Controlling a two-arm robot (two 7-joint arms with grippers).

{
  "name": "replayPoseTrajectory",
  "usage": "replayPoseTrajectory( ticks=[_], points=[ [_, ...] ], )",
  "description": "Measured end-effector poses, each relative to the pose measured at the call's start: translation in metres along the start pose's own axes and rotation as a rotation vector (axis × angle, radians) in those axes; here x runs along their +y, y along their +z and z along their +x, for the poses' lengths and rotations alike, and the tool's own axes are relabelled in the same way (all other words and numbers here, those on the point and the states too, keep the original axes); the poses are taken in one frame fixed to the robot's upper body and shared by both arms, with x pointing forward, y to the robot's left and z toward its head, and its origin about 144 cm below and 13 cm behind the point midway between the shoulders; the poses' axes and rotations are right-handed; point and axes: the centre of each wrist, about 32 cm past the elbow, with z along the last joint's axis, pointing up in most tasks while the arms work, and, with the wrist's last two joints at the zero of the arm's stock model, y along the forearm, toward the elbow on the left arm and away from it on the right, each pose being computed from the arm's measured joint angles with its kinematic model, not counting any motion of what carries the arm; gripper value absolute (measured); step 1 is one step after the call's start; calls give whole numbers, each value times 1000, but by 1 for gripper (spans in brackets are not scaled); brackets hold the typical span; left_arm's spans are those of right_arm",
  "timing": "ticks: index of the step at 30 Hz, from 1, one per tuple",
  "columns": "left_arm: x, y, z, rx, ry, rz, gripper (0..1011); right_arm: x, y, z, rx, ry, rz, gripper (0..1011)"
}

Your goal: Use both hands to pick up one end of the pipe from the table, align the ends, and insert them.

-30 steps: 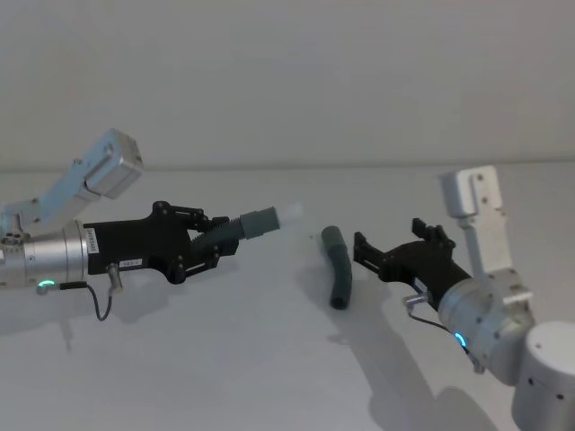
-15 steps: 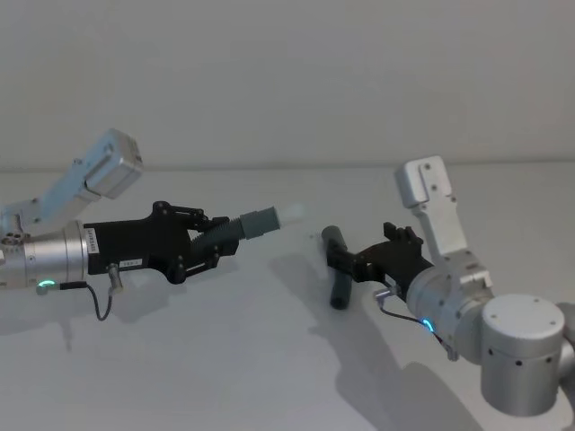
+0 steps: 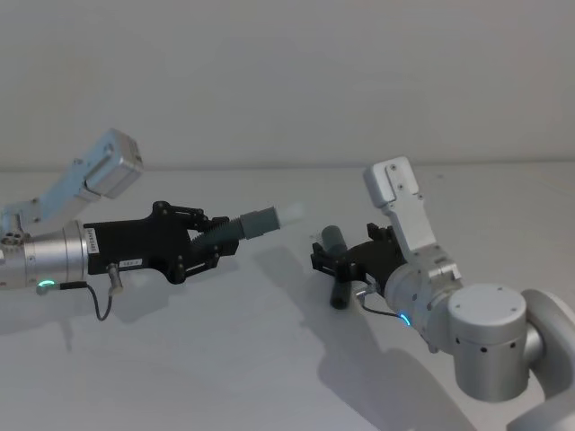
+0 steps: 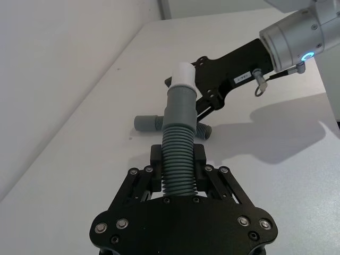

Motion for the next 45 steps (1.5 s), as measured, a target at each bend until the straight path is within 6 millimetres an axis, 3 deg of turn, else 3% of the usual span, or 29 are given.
replayPoseTrajectory(
  ticks=[22, 45],
  points=[
    [0, 0, 0, 0, 0, 0, 306, 32, 2, -1, -25, -45, -82, 1000],
    [0, 0, 0, 0, 0, 0, 306, 47, 4, 5, 18, -66, -154, 1000]
  ],
)
